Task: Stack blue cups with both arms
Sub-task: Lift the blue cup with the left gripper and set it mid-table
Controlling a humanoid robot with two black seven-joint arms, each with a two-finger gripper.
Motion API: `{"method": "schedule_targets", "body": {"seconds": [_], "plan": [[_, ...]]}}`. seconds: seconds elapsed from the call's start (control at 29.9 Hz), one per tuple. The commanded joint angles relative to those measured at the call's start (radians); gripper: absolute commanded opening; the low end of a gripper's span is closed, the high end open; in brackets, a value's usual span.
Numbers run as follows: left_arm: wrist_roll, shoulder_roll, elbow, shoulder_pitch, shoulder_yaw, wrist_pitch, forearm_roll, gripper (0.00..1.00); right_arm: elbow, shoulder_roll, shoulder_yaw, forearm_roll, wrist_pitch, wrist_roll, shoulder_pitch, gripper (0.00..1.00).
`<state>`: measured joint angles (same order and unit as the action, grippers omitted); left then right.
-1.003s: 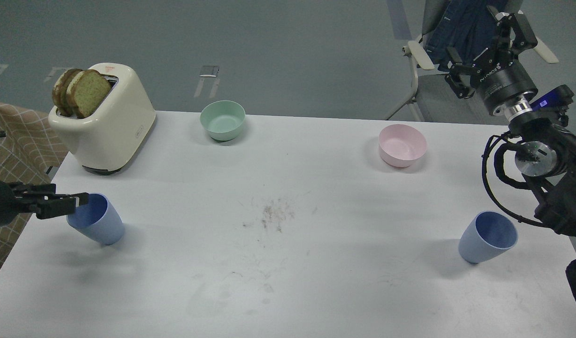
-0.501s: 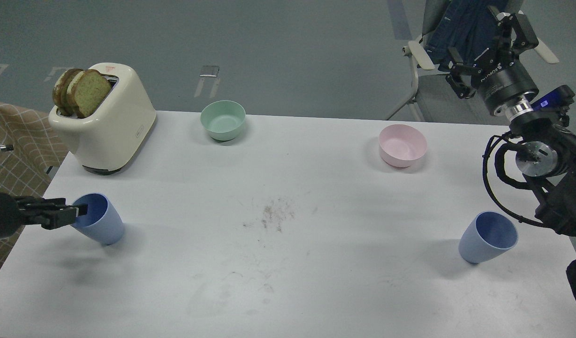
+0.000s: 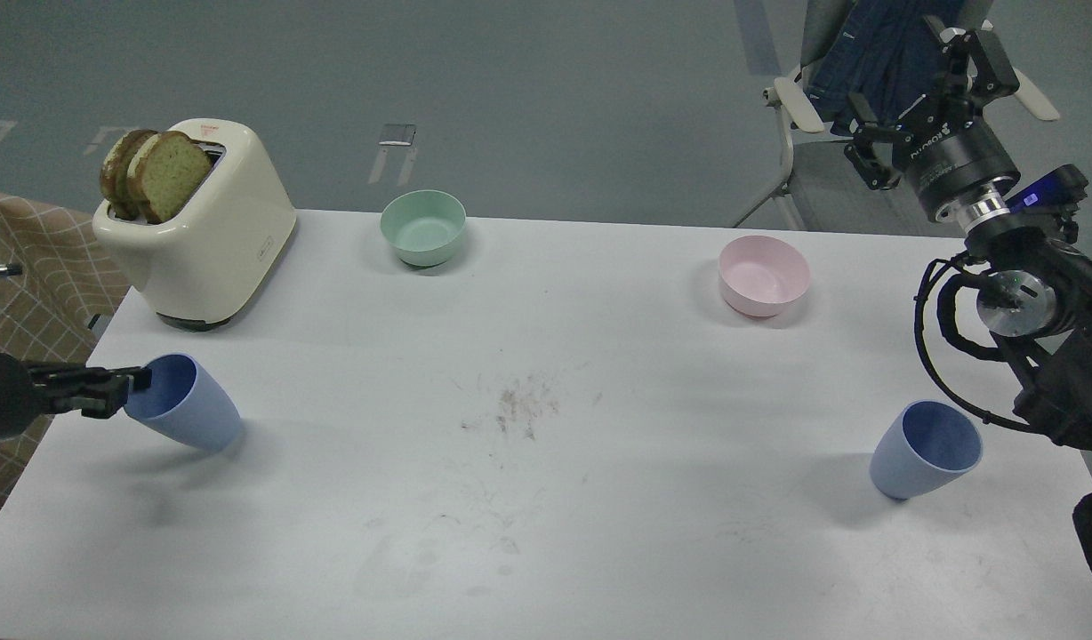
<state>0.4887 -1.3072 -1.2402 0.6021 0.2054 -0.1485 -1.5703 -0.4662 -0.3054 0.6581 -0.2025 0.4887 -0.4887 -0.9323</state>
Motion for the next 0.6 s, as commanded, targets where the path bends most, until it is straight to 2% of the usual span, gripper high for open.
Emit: {"method": "schedule_targets", "body": {"seconds": [0.0,0.17,0.3,0.4,0.57], "plan": [[0.000,-0.006,-0.022,0.112,0.011,-0.002,-0.005,0.00,-0.002,-0.003,0.000,0.000,0.000,0.000,-0.011,1.00],[0.000,0.032,-0.061,0.319,0.008,-0.016,-0.124,0.00,-0.002,-0.003,0.000,0.000,0.000,0.000,-0.071,1.00],[0.000,0.216,-0.068,0.448,0.006,-0.103,-0.195,0.00,-0.002,0.005,-0.002,0.000,0.000,0.000,-0.132,1.00],[0.000,0.307,-0.068,0.485,0.003,-0.143,-0.223,0.00,0.000,0.012,-0.005,-0.002,0.000,0.000,-0.172,1.00],[0.000,0.494,-0.053,0.502,0.002,-0.164,-0.301,0.00,0.000,0.028,-0.084,0.000,0.000,0.000,-0.244,1.00]]}}
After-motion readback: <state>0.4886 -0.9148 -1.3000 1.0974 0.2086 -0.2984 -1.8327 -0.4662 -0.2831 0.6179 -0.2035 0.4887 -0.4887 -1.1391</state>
